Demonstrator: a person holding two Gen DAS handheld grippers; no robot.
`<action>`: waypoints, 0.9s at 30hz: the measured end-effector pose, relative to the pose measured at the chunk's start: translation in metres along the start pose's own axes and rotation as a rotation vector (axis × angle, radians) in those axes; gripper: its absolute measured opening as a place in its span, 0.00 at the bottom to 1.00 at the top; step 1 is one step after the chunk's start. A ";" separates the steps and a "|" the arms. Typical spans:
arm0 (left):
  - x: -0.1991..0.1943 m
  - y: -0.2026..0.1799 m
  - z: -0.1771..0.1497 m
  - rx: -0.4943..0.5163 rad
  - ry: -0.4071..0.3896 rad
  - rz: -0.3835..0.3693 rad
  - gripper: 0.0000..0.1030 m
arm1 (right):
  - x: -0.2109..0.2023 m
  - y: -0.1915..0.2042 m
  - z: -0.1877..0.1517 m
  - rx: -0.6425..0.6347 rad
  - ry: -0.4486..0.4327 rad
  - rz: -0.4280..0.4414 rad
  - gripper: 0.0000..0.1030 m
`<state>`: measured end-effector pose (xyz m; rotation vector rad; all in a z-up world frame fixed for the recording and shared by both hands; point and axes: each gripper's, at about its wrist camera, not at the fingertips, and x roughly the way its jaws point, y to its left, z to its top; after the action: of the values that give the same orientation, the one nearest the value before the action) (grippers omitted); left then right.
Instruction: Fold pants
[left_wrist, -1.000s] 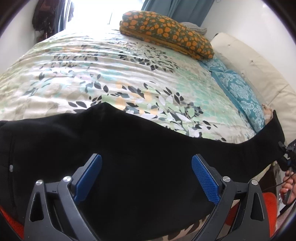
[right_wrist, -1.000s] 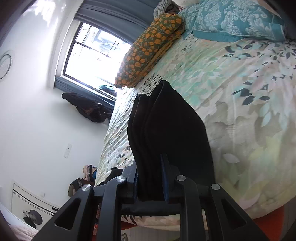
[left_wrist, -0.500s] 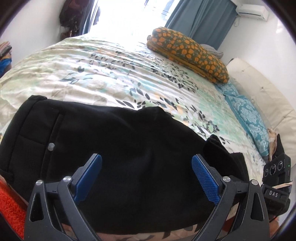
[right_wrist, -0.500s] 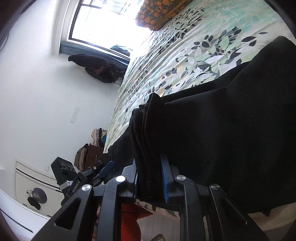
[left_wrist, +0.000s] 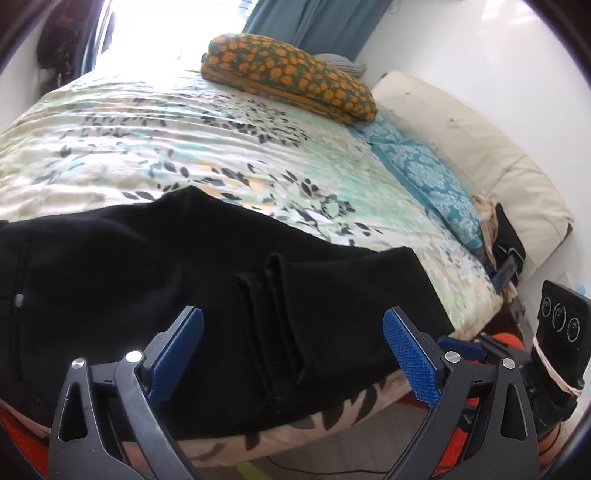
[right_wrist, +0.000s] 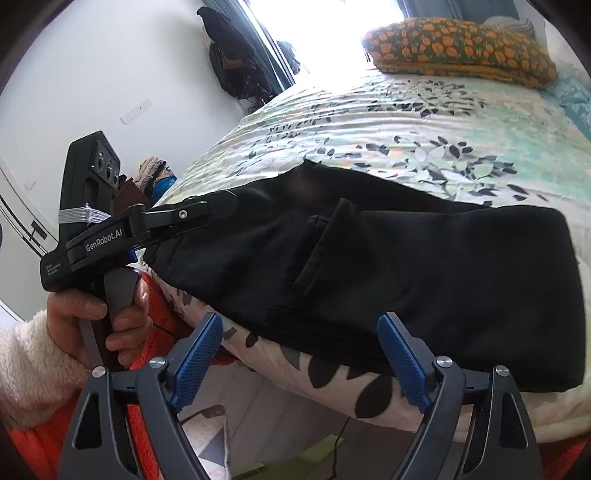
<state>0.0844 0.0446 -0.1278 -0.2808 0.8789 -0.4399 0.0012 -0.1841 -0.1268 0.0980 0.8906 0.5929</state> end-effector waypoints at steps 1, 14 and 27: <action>0.008 -0.010 -0.001 0.030 0.023 0.010 0.95 | -0.013 -0.008 -0.005 0.008 -0.030 -0.048 0.88; 0.053 -0.020 -0.019 0.067 0.169 0.147 0.47 | -0.052 -0.080 -0.009 0.256 -0.162 -0.164 0.88; 0.066 -0.018 -0.023 -0.017 0.222 0.044 0.10 | -0.053 -0.076 -0.005 0.241 -0.213 -0.184 0.88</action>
<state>0.0981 -0.0046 -0.1792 -0.2310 1.1039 -0.4282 0.0062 -0.2760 -0.1170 0.2890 0.7510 0.2957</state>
